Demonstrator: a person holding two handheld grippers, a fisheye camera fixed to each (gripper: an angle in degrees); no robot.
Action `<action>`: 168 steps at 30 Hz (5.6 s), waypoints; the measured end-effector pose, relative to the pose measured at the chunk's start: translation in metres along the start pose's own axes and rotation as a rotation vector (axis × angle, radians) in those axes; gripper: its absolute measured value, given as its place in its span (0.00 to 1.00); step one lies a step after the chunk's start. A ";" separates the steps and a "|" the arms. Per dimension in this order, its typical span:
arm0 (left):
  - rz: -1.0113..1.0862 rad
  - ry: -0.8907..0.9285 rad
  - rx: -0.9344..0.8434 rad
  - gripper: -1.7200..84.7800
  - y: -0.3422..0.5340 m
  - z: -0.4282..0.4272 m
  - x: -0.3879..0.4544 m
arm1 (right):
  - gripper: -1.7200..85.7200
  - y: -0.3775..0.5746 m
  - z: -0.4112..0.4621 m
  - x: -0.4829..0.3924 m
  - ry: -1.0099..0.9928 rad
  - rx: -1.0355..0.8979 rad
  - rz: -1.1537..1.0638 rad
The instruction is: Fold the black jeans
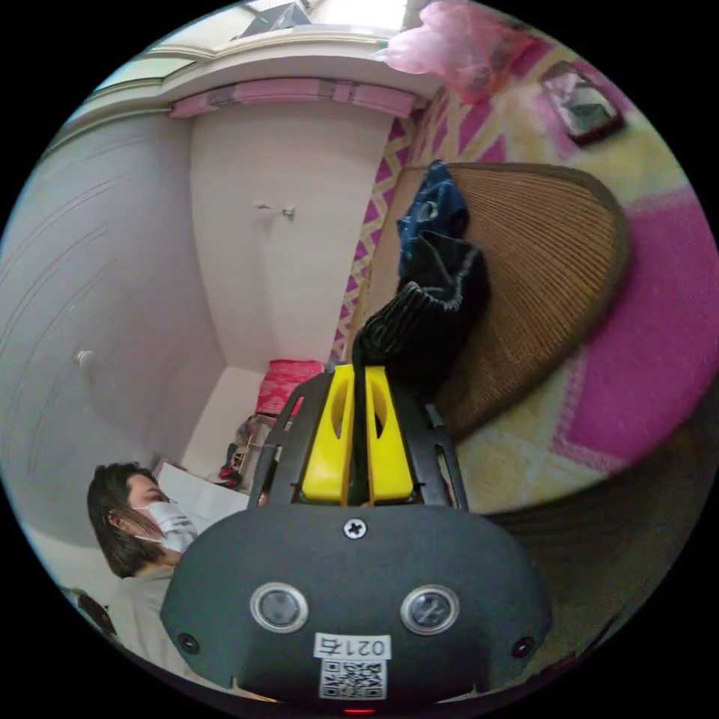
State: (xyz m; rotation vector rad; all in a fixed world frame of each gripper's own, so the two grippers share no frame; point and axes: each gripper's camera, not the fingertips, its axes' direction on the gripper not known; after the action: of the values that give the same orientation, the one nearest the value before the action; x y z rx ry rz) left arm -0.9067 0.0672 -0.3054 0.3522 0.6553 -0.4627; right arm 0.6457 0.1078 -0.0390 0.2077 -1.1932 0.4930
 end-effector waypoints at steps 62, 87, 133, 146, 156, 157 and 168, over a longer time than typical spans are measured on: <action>0.244 -0.631 -0.204 0.04 -0.003 0.154 0.056 | 0.04 0.169 0.441 -0.146 0.487 -0.900 -1.082; -0.030 -0.332 0.117 0.01 0.085 0.201 0.169 | 0.09 0.127 0.325 -0.130 0.519 -0.649 -0.894; 1.118 -0.194 -0.483 0.12 0.502 0.598 0.608 | 0.19 -0.021 0.146 -0.027 0.501 0.037 0.019; 0.914 -0.355 -0.439 0.01 0.448 0.566 0.542 | 0.06 0.028 0.302 -0.239 0.812 0.013 -0.556; 0.717 -0.478 -0.380 0.01 0.388 0.491 0.444 | 0.04 0.297 0.623 -0.377 0.871 -0.408 -1.500; 0.702 -0.498 -0.375 0.01 0.384 0.485 0.435 | 0.04 0.329 0.654 -0.365 0.859 -0.474 -1.552; 0.669 -0.551 -0.374 0.01 0.356 0.472 0.405 | 0.04 0.405 0.749 -0.332 0.784 -0.689 -1.514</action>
State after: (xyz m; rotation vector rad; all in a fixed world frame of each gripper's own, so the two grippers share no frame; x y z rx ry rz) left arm -0.2061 0.0331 -0.1599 0.0629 0.0555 0.2090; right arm -0.2646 0.0723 -0.1138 0.2270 -0.1522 -1.0821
